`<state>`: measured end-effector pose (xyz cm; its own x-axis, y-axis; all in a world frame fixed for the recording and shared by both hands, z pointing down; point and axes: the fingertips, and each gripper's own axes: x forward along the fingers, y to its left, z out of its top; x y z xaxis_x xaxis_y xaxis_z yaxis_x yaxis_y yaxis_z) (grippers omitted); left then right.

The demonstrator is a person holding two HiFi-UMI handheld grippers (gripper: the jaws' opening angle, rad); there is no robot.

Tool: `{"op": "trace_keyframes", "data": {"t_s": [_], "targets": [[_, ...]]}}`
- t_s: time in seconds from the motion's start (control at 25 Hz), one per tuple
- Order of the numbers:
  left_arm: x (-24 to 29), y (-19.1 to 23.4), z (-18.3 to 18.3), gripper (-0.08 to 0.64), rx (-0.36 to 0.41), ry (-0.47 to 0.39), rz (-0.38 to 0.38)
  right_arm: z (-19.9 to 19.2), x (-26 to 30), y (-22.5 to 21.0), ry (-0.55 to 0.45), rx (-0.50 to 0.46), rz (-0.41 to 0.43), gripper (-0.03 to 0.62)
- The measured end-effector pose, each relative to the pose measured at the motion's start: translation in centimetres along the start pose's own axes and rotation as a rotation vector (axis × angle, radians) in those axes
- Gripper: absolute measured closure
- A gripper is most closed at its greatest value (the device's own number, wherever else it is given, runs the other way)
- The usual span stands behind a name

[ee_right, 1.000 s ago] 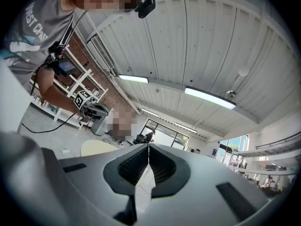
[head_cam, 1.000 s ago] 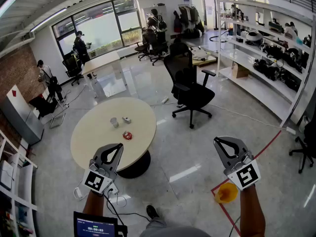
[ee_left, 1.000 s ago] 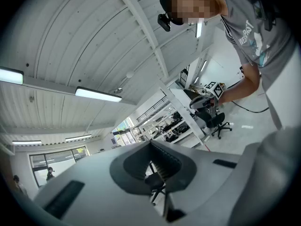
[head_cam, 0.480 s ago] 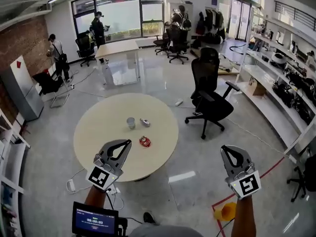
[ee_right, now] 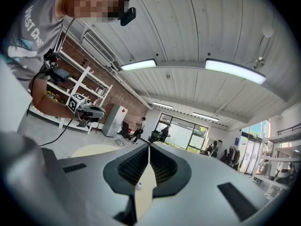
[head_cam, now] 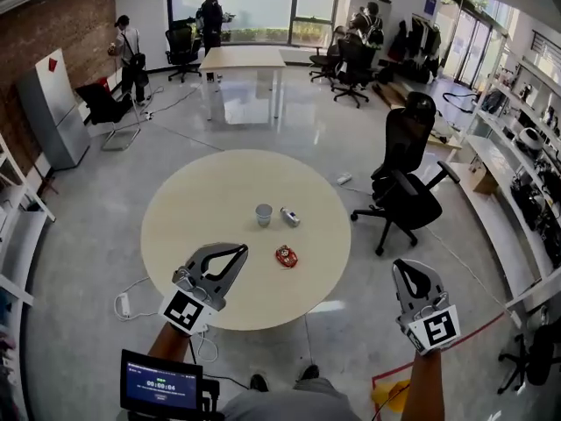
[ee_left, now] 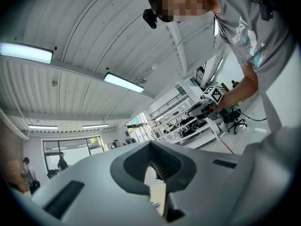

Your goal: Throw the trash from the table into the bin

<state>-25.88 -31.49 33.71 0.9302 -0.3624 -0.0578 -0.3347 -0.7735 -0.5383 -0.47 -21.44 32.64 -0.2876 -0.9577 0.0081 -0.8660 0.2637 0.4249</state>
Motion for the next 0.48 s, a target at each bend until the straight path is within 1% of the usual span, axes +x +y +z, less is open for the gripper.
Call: {"op": "trace_keyframes", "data": {"t_s": [0.04, 0.12, 0.2, 0.28, 0.32, 0.36, 0.4, 0.48], "targets": [[-0.4, 1.3, -0.8, 0.517, -0.007, 0.015, 0.005, 0.2, 2.3, 0.4, -0.001, 0.01, 0.022, 0.584], [-0.5, 3.0, -2.4, 0.517, -0.032, 0.041, 0.024, -0.8, 6.4, 0.7, -0.001, 0.042, 0.079, 0.584], [0.6, 4.5, -4.1, 0.517, -0.057, 0.065, 0.048, -3.0, 10.6, 0.2, 0.001, 0.081, 0.13, 0.583], [2.0, 6.0, -6.1, 0.517, -0.06, 0.125, 0.063, -5.5, 15.4, -0.3, 0.011, 0.131, 0.175, 0.583], [2.7, 6.9, -7.0, 0.517, -0.074, 0.143, 0.075, -6.9, 17.9, -0.3, 0.023, 0.159, 0.202, 0.583], [3.4, 7.7, -7.6, 0.517, -0.104, 0.139, 0.094, -8.4, 20.4, 0.0, 0.042, 0.184, 0.236, 0.556], [4.0, 8.4, -8.4, 0.517, -0.131, 0.137, 0.111, -9.9, 22.9, 0.5, 0.068, 0.203, 0.278, 0.48], [5.3, 9.5, -10.9, 0.517, -0.153, 0.176, 0.13, -13.9, 27.6, 2.4, 0.138, 0.224, 0.367, 0.384]]}}
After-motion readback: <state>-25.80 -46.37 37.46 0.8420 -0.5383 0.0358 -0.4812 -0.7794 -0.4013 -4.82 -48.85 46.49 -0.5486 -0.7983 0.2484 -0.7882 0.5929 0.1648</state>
